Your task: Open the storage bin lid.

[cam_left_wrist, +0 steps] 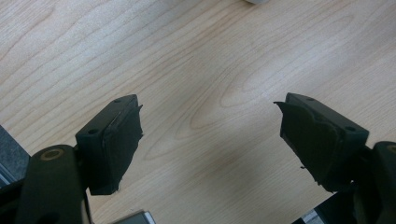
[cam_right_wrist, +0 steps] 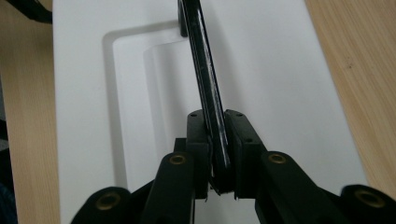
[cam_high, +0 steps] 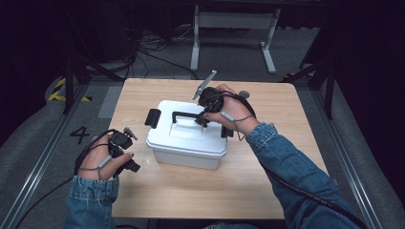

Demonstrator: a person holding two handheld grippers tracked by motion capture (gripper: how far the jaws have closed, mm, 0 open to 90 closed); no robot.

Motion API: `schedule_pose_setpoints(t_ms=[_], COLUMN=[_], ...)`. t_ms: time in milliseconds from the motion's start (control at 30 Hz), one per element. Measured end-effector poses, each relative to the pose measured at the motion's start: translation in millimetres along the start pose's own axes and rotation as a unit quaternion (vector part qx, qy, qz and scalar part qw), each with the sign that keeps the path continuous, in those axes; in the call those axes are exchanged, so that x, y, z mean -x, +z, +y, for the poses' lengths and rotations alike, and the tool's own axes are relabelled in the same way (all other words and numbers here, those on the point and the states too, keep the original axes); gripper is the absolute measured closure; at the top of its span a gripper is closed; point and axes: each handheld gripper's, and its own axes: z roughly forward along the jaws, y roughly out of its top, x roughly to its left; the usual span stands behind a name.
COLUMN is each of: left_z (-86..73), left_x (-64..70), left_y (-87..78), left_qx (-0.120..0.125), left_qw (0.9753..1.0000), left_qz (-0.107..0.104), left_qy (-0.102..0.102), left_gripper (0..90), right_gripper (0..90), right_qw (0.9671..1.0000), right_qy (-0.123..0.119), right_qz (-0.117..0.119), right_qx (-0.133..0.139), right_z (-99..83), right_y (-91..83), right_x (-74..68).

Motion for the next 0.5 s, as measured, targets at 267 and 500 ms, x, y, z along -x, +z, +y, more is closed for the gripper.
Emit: schedule_pose_setpoints(t_ms=[267, 500], left_z=[-0.9, -2.1], left_x=[-1.1, -0.1], left_y=[-0.2, -0.8], left_qx=[-0.001, 0.001], left_qw=[1.0, 1.0], left_qz=[-0.001, 0.001], left_qy=[0.004, 0.003], left_gripper=[21.4, 21.4], right_gripper=[83.6, 84.2], right_qw=[0.9995, 0.999], right_qy=[-0.031, -0.04], right_qz=[0.008, 0.018], right_qx=[-0.002, 0.011], right_z=[1.3, 3.2], right_y=[-1.8, -5.0], right_x=[-2.2, -1.5])
